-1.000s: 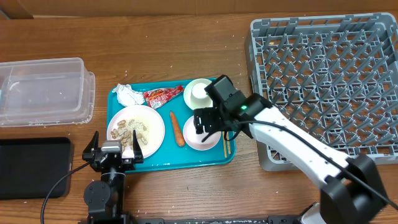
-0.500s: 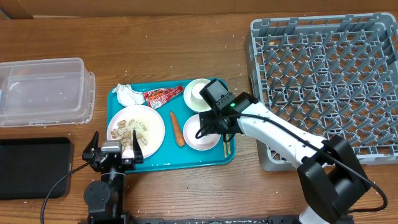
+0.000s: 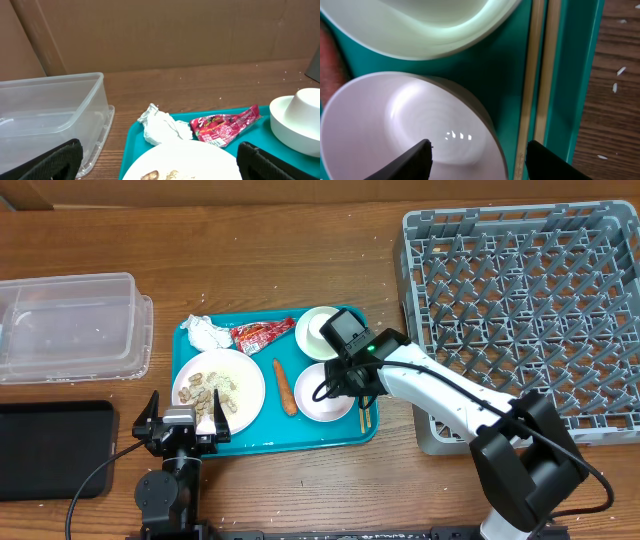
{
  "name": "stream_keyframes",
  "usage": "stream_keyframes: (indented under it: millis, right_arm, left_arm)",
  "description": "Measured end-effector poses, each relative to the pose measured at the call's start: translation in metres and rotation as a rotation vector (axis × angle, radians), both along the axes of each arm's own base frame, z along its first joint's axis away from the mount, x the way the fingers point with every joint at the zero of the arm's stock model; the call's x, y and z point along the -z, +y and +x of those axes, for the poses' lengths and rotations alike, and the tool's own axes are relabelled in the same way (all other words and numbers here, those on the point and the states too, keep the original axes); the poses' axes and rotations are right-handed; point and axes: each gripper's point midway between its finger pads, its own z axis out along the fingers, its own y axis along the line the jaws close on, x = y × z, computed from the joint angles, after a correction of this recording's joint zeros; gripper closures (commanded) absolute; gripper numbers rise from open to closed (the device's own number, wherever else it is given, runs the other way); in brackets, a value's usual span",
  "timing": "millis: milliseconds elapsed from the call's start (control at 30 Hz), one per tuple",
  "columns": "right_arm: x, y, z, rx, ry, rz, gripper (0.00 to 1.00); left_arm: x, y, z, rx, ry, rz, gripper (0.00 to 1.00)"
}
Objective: Sort waste into correct bins and load items into the dishwasher
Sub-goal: 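Move the right gripper over the tray and grasp the white bowl rim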
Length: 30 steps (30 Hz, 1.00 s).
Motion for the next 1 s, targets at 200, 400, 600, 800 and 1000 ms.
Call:
stream_keyframes:
  millis: [200,400,600,800,1000]
  right_arm:
    - [0.003,0.0,0.0,0.0,0.005,-0.004,0.38]
    - [0.003,0.0,0.0,0.002,0.006,-0.004,0.4]
    - [0.009,-0.001,-0.001,0.015,0.02,-0.013,0.47]
    - [0.012,-0.001,-0.001,0.025,0.025,-0.017,0.67]
    - [0.013,-0.004,-0.003,0.028,0.035,-0.026,0.85]
  left_arm:
    - [0.0,0.0,0.0,0.0,0.0,0.0,0.0]
    - [0.0,0.0,0.0,0.0,0.0,0.0,0.0]
    - [0.0,0.0,0.0,0.0,0.0,0.0,0.0]
    - [0.0,0.0,0.0,0.0,0.0,0.0,0.0]
    - [0.0,0.0,0.0,0.0,0.0,0.0,0.0]
